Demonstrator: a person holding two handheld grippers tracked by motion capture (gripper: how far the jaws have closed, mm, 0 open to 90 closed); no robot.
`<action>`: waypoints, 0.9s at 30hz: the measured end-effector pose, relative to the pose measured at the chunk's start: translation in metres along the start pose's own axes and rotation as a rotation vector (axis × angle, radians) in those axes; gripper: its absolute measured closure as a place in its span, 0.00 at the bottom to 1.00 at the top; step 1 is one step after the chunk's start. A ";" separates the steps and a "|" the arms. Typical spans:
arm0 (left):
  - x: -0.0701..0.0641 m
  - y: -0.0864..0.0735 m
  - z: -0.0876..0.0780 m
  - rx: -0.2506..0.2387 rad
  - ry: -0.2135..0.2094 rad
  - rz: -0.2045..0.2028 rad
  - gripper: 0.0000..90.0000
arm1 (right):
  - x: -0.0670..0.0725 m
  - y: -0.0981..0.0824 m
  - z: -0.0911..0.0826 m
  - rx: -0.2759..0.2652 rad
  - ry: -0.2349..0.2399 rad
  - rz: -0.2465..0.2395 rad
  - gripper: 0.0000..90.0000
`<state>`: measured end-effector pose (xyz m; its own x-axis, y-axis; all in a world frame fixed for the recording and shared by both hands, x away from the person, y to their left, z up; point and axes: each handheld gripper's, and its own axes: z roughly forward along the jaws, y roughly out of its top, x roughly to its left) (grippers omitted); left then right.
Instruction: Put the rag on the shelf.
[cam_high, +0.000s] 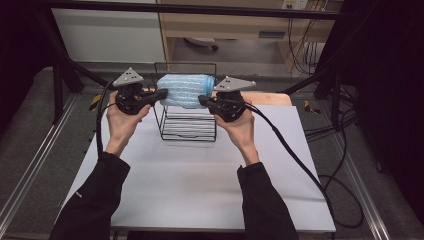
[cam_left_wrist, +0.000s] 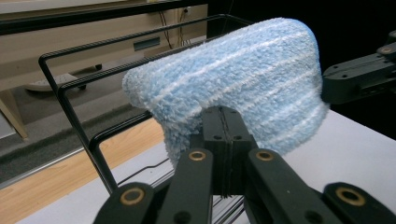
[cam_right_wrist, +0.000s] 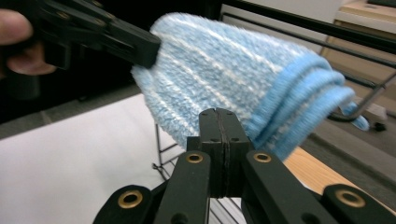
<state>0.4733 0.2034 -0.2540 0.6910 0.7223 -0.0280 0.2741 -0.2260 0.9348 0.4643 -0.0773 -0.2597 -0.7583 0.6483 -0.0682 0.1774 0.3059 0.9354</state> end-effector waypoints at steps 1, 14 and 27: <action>0.000 0.000 0.000 0.001 0.001 0.000 1.00 | -0.001 -0.002 0.001 0.001 -0.009 -0.001 1.00; -0.001 -0.002 0.005 0.005 0.014 0.013 1.00 | -0.008 -0.011 0.014 -0.012 -0.069 0.017 0.99; -0.008 -0.001 -0.014 -0.019 -0.002 0.001 0.85 | 0.000 -0.002 -0.005 -0.061 -0.023 0.039 0.79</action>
<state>0.4585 0.2069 -0.2494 0.6925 0.7209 -0.0281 0.2607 -0.2138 0.9414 0.4610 -0.0815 -0.2594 -0.7367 0.6751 -0.0391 0.1674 0.2380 0.9567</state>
